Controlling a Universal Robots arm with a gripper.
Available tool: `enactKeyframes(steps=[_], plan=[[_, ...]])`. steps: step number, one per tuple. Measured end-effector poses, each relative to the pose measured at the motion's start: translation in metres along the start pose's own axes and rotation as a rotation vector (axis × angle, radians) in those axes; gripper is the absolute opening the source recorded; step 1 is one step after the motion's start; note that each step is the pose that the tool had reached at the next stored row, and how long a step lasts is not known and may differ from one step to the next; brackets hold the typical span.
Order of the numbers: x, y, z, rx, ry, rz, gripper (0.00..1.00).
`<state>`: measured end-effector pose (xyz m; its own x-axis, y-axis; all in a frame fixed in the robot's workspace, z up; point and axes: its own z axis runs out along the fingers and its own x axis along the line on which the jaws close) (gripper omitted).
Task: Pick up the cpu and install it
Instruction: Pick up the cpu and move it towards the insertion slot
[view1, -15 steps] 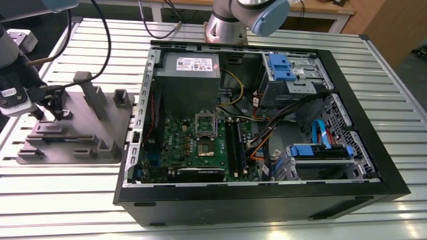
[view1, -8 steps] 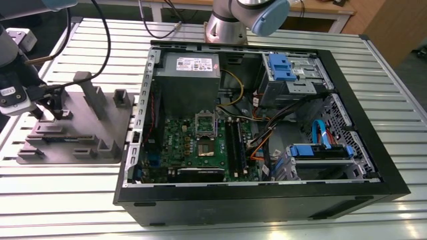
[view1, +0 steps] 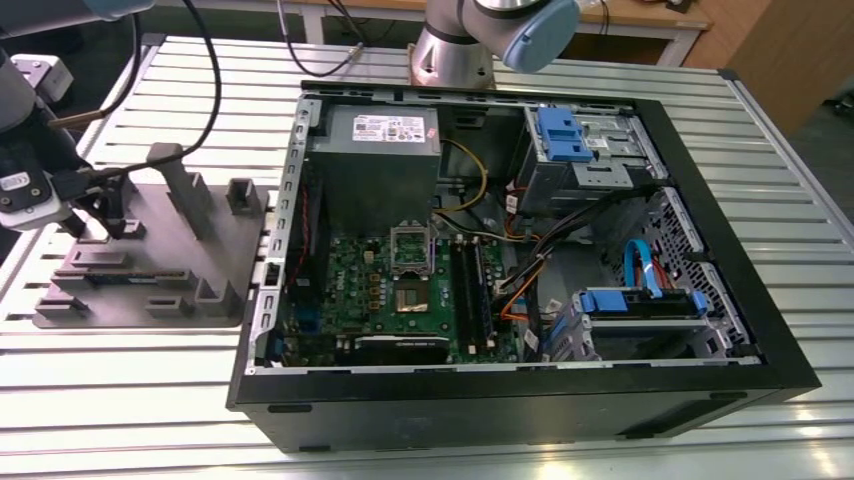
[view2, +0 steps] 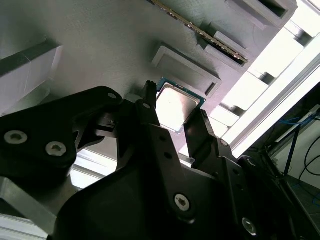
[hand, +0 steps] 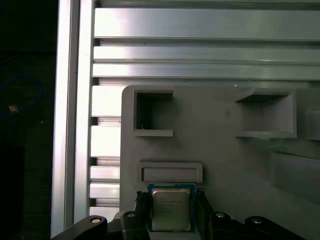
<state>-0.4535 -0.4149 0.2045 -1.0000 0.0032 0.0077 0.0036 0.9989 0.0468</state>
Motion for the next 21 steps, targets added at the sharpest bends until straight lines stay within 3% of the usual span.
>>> enactKeyframes(steps=[20,21], plan=[[0.0001,0.0003,-0.0052,0.0000,0.0000,0.000,0.47],[0.0001,0.0004,-0.0085,0.0000,0.0001,0.000,0.47]])
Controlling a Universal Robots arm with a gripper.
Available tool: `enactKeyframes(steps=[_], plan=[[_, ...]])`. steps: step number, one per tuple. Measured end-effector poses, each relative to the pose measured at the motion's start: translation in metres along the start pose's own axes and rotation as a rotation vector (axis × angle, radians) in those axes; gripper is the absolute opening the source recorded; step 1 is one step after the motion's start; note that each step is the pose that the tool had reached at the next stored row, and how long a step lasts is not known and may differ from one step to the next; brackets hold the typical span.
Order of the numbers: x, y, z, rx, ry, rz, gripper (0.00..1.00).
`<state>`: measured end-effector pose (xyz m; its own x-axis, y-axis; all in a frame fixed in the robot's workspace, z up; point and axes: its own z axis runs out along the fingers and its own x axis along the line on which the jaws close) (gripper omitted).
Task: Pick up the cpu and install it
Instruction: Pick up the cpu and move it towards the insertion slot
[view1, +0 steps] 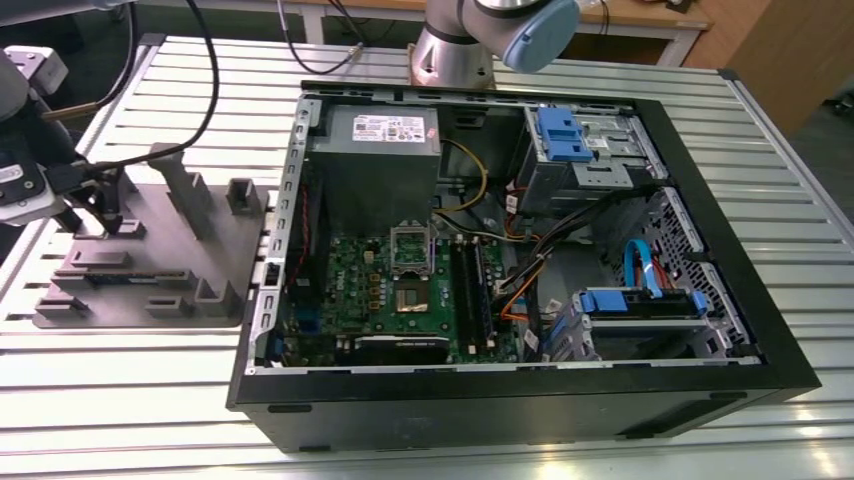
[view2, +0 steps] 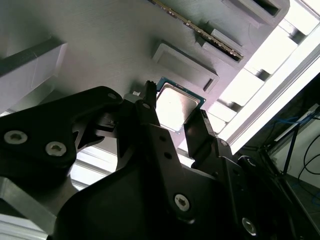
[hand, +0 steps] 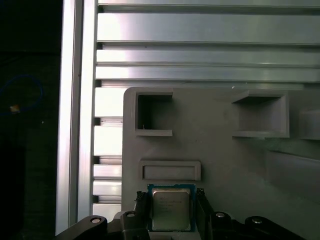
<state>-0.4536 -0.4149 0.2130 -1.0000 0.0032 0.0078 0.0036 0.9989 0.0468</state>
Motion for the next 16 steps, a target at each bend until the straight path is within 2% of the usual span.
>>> enactKeyframes(steps=[1,16], plan=[[0.0000,0.0001,-0.0025,0.0000,-0.0001,0.000,0.47],[0.0000,0.0003,-0.0063,-0.0005,-0.0001,0.000,0.47]])
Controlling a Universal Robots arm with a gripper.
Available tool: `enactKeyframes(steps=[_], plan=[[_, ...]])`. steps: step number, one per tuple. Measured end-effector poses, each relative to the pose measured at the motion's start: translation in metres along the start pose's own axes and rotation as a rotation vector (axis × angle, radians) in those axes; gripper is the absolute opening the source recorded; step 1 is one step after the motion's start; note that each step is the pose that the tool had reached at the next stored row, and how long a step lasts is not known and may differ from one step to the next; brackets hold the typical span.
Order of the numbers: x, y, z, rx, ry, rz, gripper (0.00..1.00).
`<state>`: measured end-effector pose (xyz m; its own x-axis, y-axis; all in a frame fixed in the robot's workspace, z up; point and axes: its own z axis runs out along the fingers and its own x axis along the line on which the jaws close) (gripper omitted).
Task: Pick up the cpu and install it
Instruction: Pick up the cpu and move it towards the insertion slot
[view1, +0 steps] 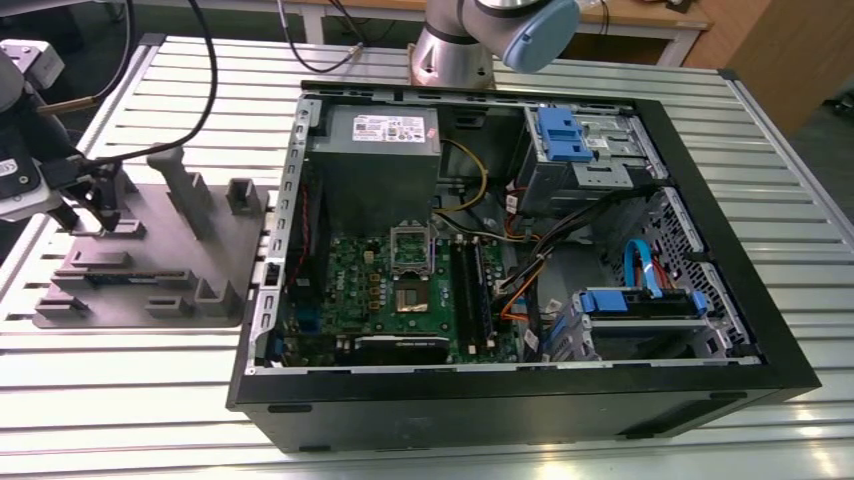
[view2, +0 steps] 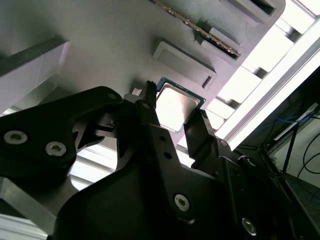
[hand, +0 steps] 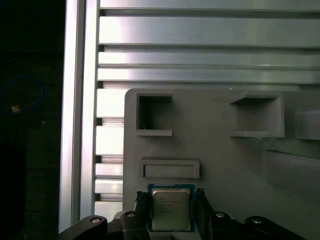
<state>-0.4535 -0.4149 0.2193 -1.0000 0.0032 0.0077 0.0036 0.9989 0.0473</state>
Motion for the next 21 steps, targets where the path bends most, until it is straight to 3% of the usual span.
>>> enactKeyframes(steps=[21], plan=[[0.0001,0.0003,-0.0050,0.0000,-0.0001,0.000,0.47]])
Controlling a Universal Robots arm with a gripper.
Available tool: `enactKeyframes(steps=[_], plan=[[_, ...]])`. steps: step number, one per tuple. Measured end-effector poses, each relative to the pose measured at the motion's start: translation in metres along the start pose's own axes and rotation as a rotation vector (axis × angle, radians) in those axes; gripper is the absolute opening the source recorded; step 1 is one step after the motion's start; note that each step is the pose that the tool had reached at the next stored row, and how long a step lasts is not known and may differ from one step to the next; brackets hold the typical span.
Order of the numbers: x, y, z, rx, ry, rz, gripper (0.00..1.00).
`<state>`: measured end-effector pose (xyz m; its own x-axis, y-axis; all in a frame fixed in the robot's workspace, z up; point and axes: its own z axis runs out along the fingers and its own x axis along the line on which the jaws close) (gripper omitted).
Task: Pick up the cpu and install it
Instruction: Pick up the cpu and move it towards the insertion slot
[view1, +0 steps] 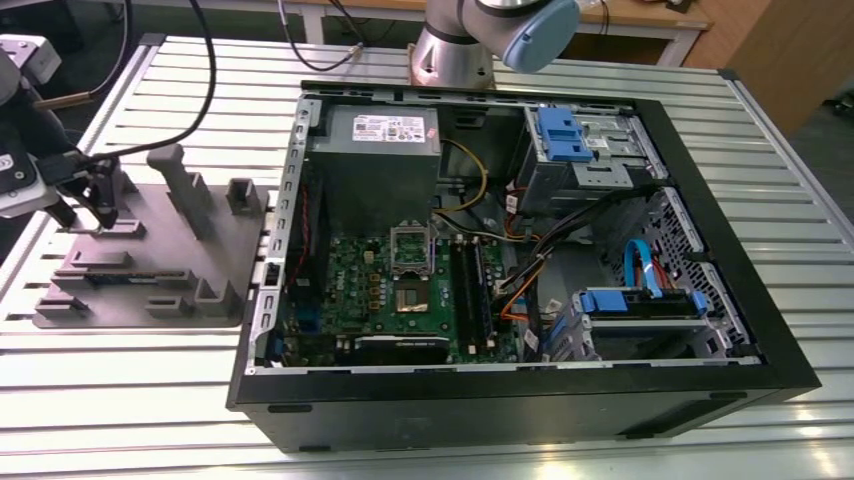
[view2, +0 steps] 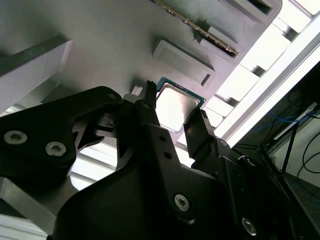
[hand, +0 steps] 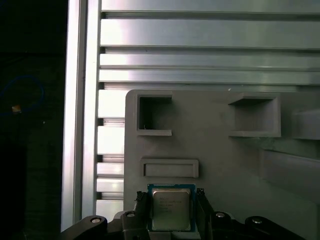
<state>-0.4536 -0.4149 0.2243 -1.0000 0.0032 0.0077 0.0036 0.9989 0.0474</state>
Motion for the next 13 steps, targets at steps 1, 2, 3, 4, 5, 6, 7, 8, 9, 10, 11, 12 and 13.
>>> enactKeyframes(steps=[1,2,3,4,5,6,7,8,9,10,11,12,13], plan=[[0.0000,0.0000,-0.0003,0.0001,0.0001,0.000,0.47],[0.0000,0.0000,-0.0006,0.0001,0.0001,0.000,0.47],[0.0000,0.0000,-0.0008,0.0001,0.0000,0.000,0.47],[0.0000,0.0000,-0.0010,0.0001,0.0000,0.000,0.47],[0.0000,0.0000,-0.0012,0.0001,0.0000,0.000,0.47],[0.0000,0.0001,-0.0016,0.0001,0.0002,0.000,0.47],[0.0000,0.0001,-0.0019,0.0001,0.0001,0.000,0.47],[0.0000,0.0001,-0.0022,0.0001,0.0002,0.000,0.47],[0.0000,0.0001,-0.0024,0.0001,0.0001,0.000,0.47],[0.0000,0.0001,-0.0027,0.0001,0.0000,0.000,0.47],[0.0000,0.0001,-0.0029,0.0001,0.0001,0.000,0.47],[0.0000,0.0001,-0.0032,0.0001,0.0001,0.000,0.47],[0.0000,0.0001,-0.0036,0.0001,0.0001,0.000,0.47]])
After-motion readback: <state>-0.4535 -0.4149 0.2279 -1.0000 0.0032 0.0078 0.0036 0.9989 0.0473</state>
